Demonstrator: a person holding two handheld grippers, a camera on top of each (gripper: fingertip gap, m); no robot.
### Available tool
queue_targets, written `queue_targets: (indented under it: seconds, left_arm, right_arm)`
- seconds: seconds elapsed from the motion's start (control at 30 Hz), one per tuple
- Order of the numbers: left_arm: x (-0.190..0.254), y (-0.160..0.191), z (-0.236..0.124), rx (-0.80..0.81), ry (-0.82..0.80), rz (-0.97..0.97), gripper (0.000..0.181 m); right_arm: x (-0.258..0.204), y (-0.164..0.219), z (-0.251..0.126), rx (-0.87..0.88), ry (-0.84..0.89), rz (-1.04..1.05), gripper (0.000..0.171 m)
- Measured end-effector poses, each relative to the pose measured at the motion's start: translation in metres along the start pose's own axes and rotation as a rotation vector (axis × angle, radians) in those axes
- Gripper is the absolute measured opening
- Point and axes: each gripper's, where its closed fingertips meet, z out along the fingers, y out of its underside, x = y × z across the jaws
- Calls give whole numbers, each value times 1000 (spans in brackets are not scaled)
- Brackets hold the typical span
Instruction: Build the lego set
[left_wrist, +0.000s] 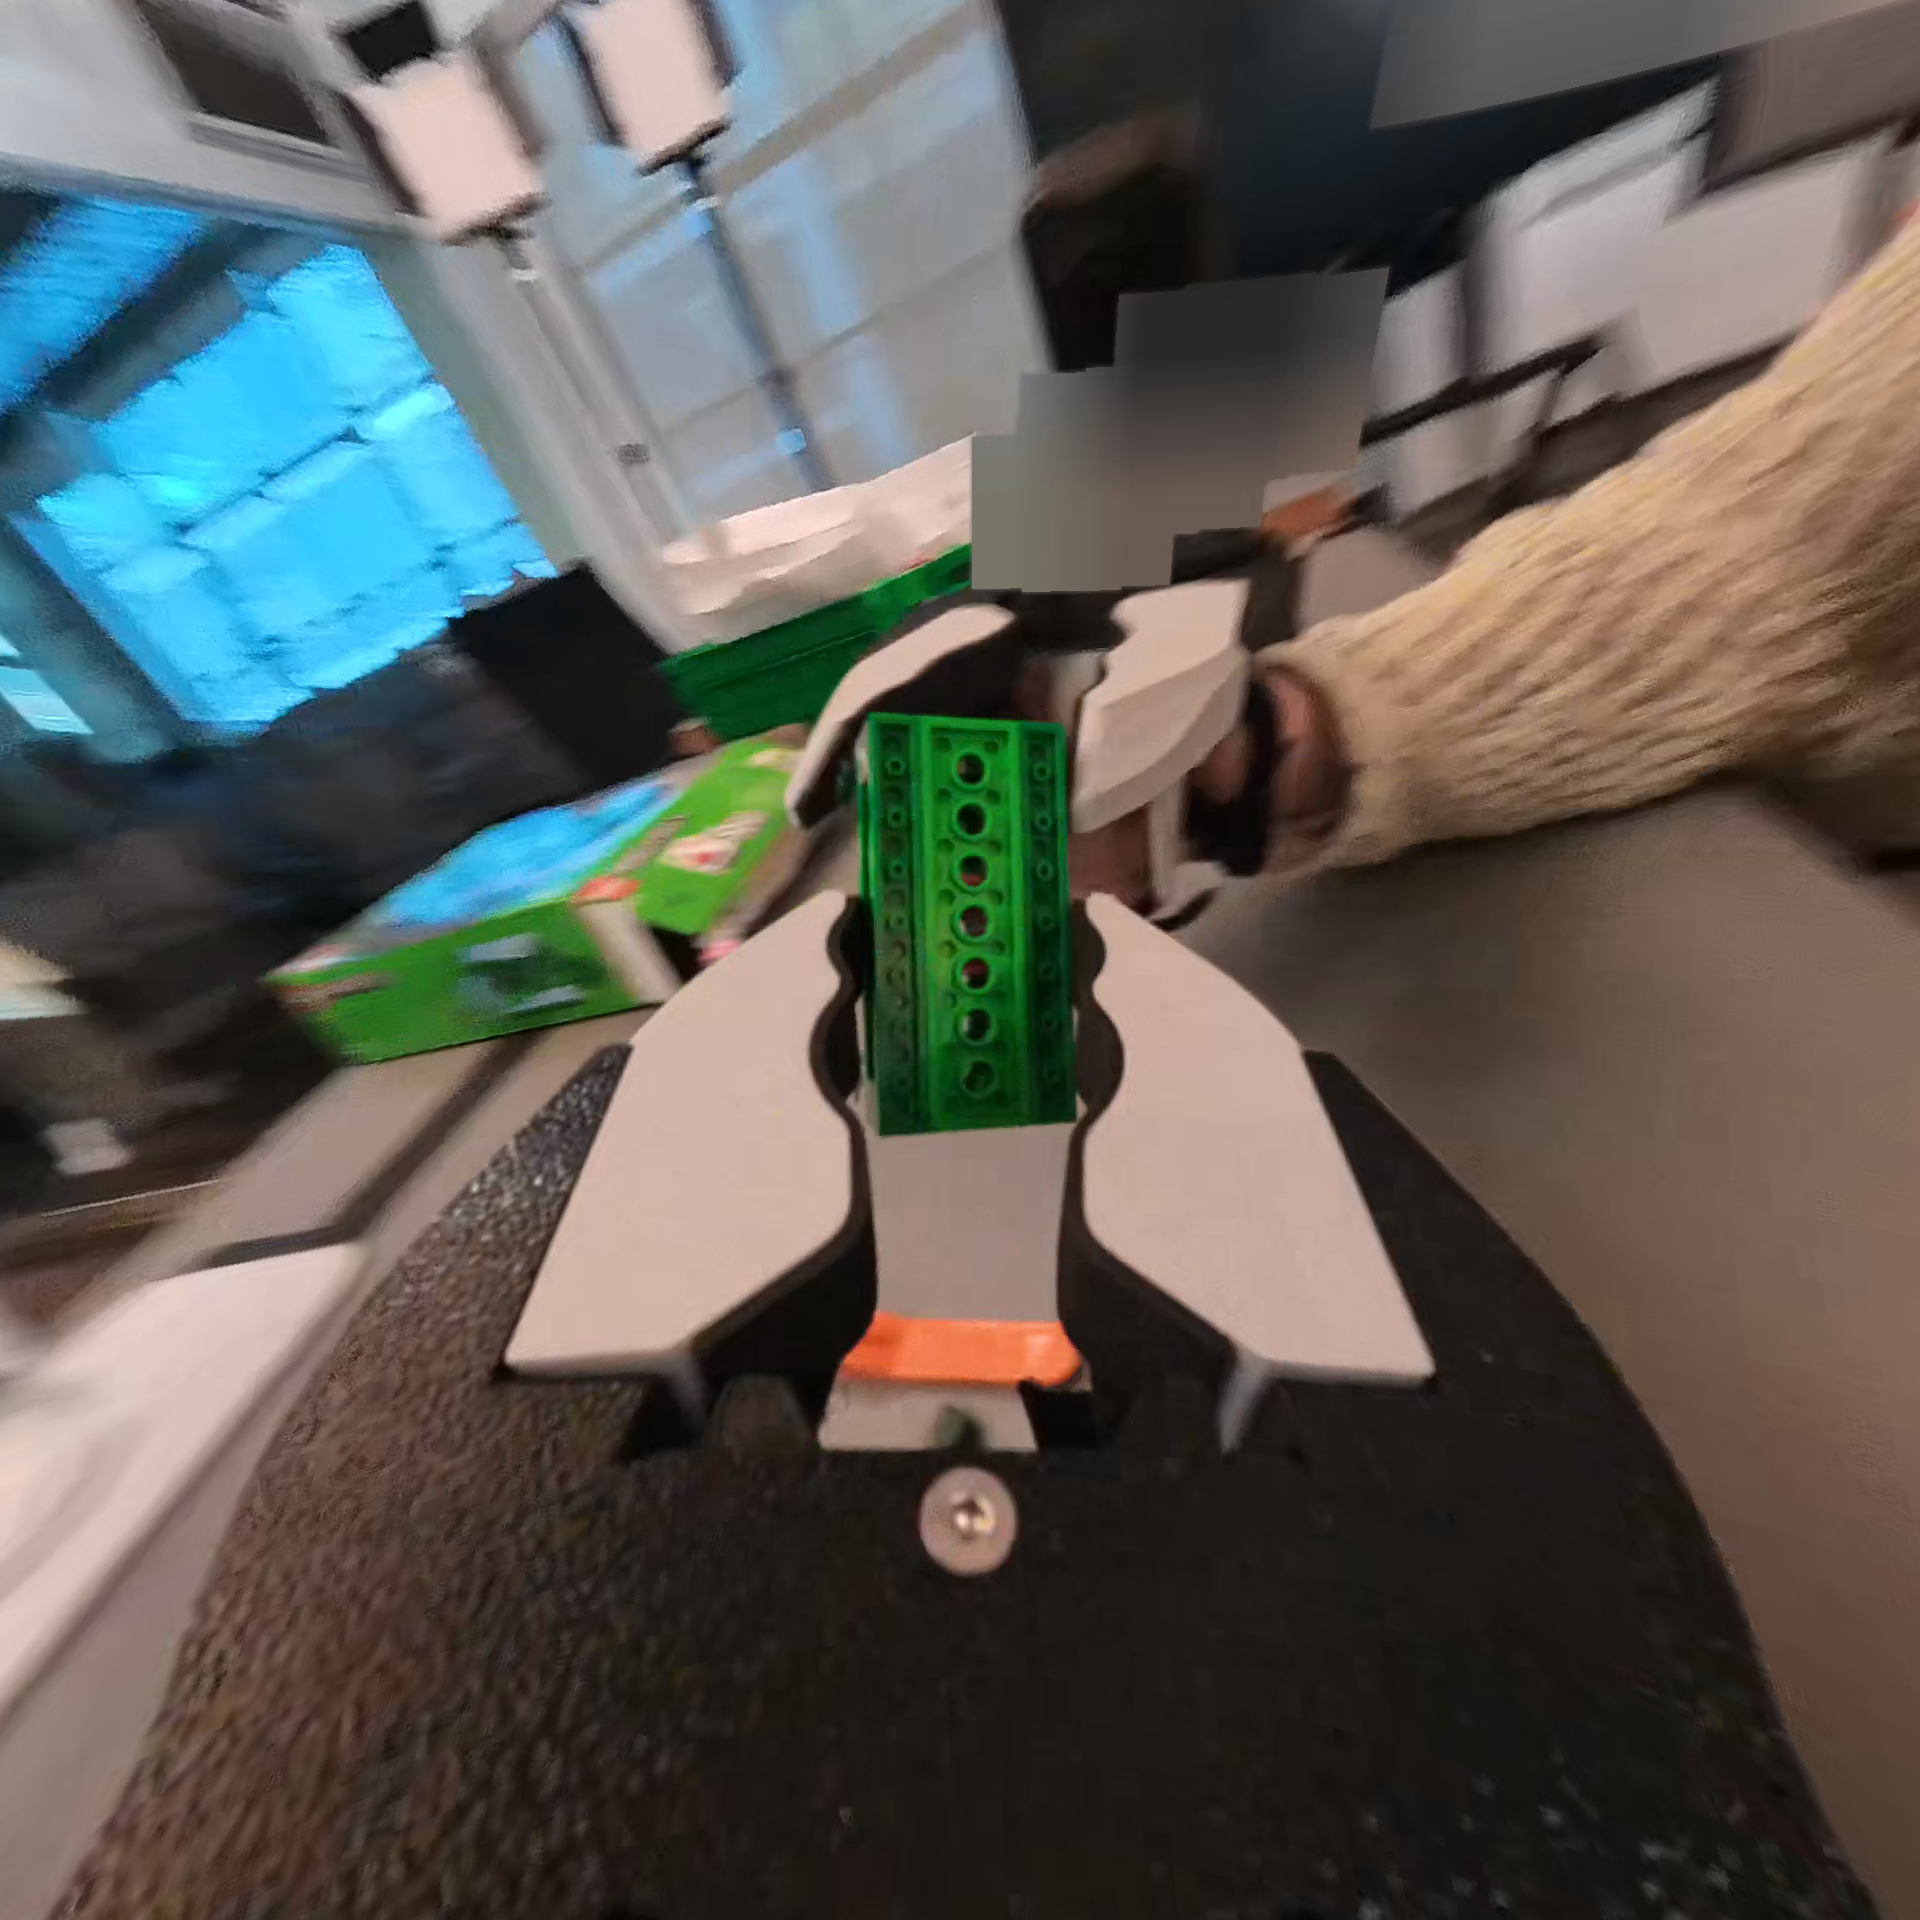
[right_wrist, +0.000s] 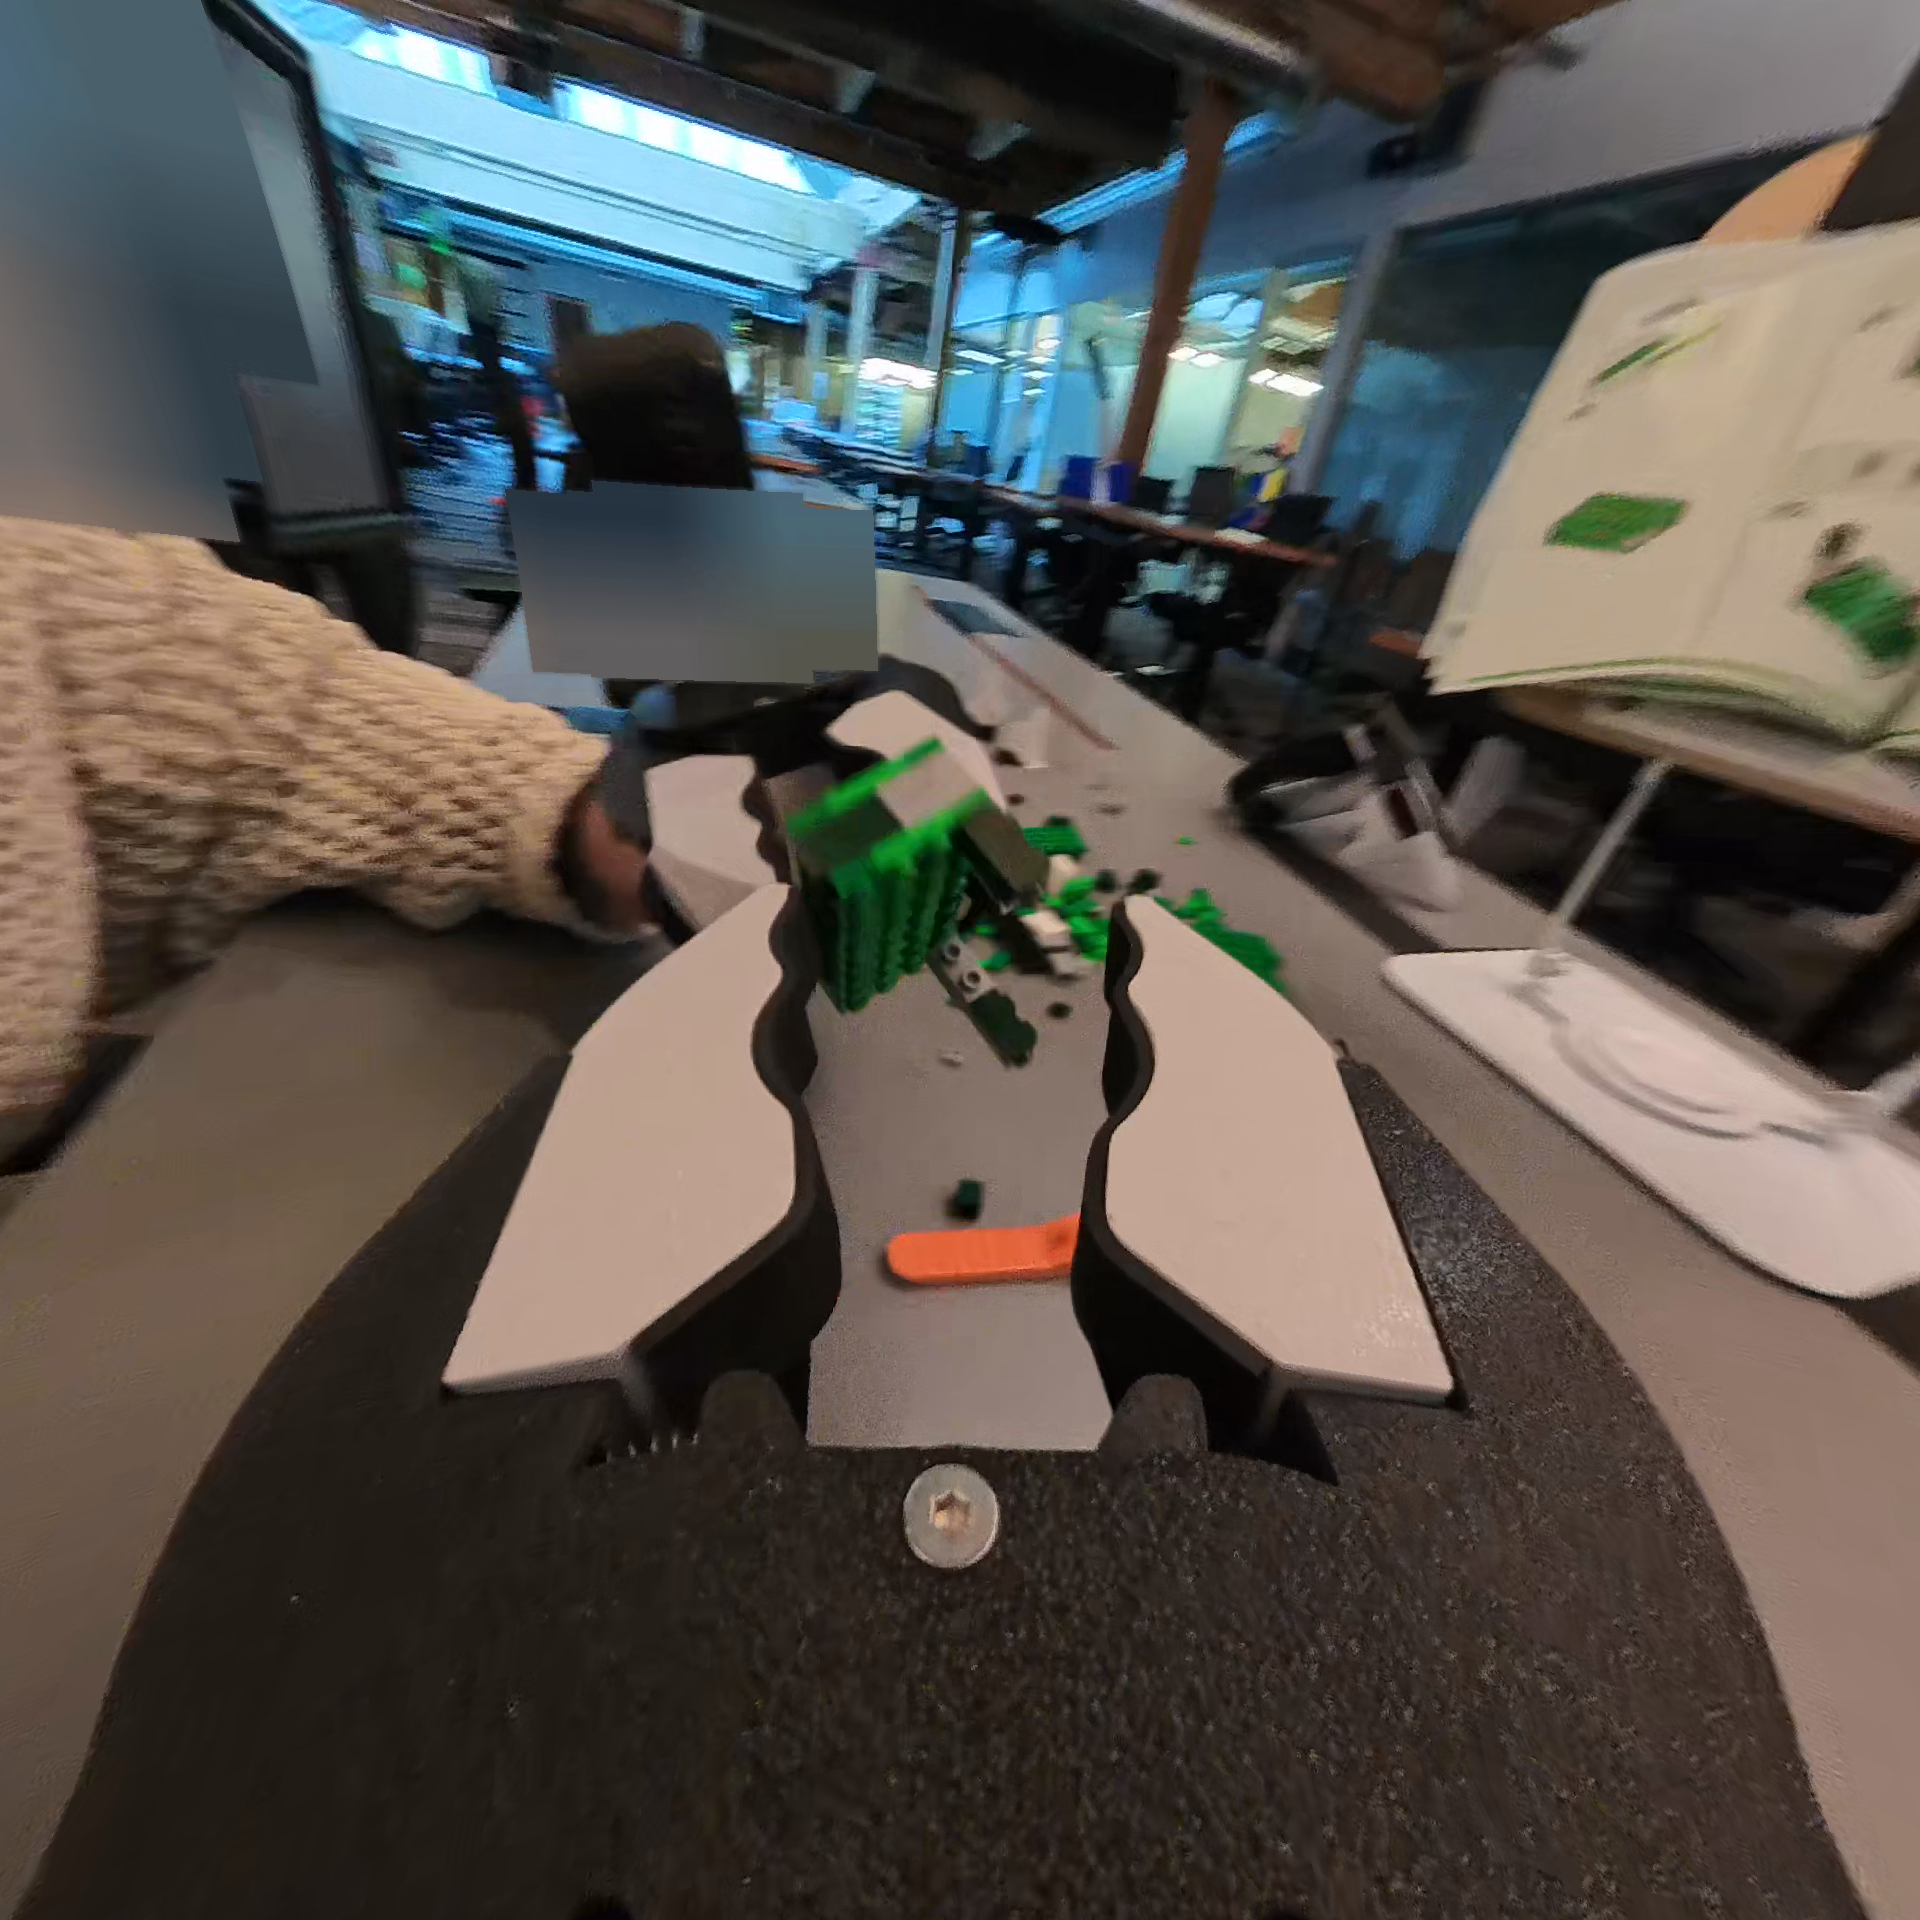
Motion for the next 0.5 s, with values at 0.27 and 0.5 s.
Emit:
queue_targets:
  seconds: [0.27,0.5]
  left_arm:
    - [14,1,1,55,210,-251,37]
    - [30,3,4,45,306,-290,37]
  right_arm:
    - [-9,-1,-4,1,-140,108,59]
    - [-29,0,-1,-20,-239,97,39]
